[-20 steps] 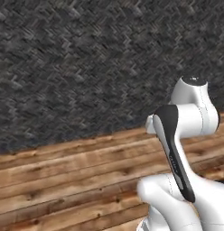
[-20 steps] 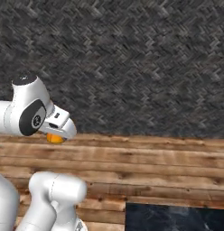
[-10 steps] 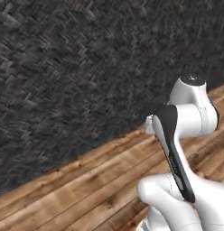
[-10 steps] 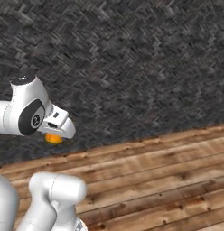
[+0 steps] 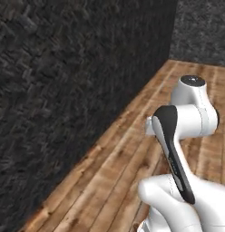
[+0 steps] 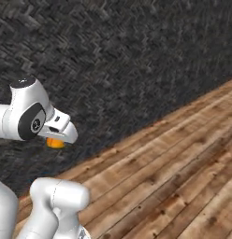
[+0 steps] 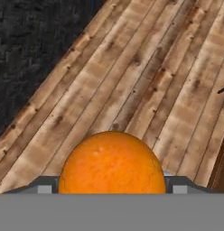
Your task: Pick up the orange and peach from the fridge and place one fruit on each plate on the dining counter.
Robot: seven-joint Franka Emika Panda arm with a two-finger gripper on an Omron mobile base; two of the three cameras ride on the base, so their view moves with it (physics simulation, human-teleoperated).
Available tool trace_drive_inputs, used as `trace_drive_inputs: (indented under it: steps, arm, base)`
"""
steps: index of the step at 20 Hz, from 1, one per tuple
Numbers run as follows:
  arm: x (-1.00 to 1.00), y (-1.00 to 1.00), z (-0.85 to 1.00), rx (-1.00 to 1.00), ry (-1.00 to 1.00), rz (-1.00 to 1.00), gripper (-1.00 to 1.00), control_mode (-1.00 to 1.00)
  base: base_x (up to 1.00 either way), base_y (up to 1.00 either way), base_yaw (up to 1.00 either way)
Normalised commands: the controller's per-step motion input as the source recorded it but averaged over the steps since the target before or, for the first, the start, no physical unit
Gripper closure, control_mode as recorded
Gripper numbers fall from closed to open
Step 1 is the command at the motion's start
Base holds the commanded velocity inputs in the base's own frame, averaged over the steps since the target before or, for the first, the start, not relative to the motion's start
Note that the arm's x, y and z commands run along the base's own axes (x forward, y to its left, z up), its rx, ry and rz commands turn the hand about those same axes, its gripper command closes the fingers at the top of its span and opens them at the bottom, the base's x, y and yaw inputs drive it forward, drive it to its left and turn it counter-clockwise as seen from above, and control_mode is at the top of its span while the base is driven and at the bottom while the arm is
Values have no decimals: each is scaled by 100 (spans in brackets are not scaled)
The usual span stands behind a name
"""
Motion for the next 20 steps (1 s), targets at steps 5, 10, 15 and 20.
trace_drive_inputs:
  steps: [5,10,15,20]
  arm:
    - [0,0,0,0,0,0,100,100]
    - [0,0,0,0,0,0,100,100]
    - [0,0,0,0,0,0,100,100]
    - [0,0,0,0,0,0,100,100]
  base:
    - [92,27,-69]
    - [95,24,-65]
    - [99,29,-61]
    - [100,38,-61]
